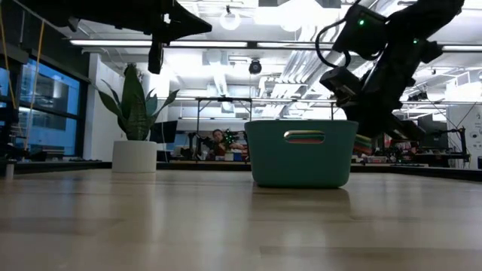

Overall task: Nest measuring cups in basket
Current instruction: Put the colored stacked measuring cups into the green bin, then return to Home Position

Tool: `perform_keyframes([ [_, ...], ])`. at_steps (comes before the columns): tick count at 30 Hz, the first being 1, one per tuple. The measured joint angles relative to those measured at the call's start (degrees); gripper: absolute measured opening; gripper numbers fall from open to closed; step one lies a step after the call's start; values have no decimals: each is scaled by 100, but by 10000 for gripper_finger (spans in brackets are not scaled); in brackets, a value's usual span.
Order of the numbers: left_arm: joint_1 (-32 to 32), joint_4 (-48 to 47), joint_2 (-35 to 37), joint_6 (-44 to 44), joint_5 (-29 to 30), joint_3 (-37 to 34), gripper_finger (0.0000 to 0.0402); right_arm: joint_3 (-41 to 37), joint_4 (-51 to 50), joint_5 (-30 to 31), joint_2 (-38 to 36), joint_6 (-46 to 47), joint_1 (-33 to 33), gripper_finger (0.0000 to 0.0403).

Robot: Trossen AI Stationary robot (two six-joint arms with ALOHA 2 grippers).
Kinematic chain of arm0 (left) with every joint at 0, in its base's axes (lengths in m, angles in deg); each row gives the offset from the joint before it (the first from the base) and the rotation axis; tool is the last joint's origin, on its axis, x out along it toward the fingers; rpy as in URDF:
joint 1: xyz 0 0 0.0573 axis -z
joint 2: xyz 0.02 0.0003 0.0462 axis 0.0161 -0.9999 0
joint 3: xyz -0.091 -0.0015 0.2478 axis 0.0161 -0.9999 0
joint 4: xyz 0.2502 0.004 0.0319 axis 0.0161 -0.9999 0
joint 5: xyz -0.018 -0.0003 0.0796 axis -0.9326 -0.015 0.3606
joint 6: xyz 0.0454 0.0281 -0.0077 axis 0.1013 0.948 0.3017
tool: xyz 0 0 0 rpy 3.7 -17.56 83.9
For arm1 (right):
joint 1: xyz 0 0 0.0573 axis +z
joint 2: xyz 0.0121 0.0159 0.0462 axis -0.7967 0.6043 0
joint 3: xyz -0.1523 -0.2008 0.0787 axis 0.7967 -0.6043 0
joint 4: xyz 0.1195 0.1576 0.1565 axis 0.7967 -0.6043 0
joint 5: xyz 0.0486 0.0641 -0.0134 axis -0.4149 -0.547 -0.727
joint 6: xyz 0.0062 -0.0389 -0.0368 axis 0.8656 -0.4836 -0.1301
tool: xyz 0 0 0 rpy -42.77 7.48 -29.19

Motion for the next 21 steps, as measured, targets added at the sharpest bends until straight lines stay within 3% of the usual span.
perform_keyframes([
  [14, -58, -290, 0, 0, -4, 0, 0, -4, 521, 541, 0, 1191, 828, 0],
  [18, -178, -312, 20, 56, -47, 0, 0, -7, 100, 585, -127, 1120, 817, 0],
  [21, -335, -376, 319, 392, -406, 5, 0, -8, -562, 750, -522, 1074, 717, 0],
])
